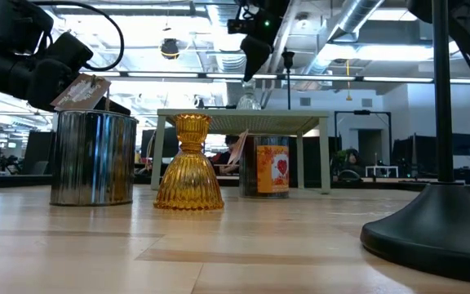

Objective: Pick & Place candle stick holders
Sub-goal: Put the green candle holder on the shelf

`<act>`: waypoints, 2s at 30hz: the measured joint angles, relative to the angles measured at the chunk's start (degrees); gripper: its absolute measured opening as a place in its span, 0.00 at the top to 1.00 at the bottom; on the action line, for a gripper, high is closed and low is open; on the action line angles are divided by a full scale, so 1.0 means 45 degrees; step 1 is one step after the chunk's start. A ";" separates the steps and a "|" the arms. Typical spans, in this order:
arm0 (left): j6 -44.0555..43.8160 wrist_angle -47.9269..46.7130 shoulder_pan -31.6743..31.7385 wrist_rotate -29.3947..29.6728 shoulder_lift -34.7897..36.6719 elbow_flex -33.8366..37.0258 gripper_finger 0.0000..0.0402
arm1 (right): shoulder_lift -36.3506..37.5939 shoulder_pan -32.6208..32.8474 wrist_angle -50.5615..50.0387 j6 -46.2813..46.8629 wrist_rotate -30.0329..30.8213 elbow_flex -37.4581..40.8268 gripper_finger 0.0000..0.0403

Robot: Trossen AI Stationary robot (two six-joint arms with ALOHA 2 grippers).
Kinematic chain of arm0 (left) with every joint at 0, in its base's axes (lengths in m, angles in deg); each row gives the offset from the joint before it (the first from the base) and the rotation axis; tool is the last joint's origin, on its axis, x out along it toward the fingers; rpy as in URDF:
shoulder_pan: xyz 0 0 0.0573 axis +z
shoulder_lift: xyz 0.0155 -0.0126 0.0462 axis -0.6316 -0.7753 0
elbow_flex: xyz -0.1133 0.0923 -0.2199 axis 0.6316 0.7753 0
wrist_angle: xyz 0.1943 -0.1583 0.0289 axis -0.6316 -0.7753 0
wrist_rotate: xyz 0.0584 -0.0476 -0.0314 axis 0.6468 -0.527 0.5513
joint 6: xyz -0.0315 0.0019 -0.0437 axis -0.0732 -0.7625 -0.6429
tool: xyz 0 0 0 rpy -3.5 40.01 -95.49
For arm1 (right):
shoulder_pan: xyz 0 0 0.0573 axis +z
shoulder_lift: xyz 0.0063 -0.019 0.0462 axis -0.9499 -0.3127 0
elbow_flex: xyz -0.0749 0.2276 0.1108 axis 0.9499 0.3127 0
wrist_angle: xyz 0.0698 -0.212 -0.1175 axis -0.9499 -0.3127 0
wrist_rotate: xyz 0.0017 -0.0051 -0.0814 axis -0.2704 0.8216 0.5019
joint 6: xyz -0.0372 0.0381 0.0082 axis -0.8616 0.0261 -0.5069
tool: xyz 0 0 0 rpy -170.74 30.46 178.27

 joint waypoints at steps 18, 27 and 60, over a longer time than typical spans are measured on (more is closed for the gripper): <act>0.0000 0.0002 0.0002 0.0000 0.0000 0.0000 0.98 | 0.0010 -0.0127 -0.0239 0.0029 -0.1202 -0.0005 1.00; 0.0000 0.0002 0.0002 0.0000 0.0000 0.0000 0.98 | 0.0010 -0.0192 -0.0337 0.0082 -0.1251 -0.0005 1.00; 0.0000 0.0002 -0.0002 -0.0005 0.0005 0.0000 0.98 | -0.0185 -0.0338 -0.0227 0.0382 -0.1868 0.0000 0.96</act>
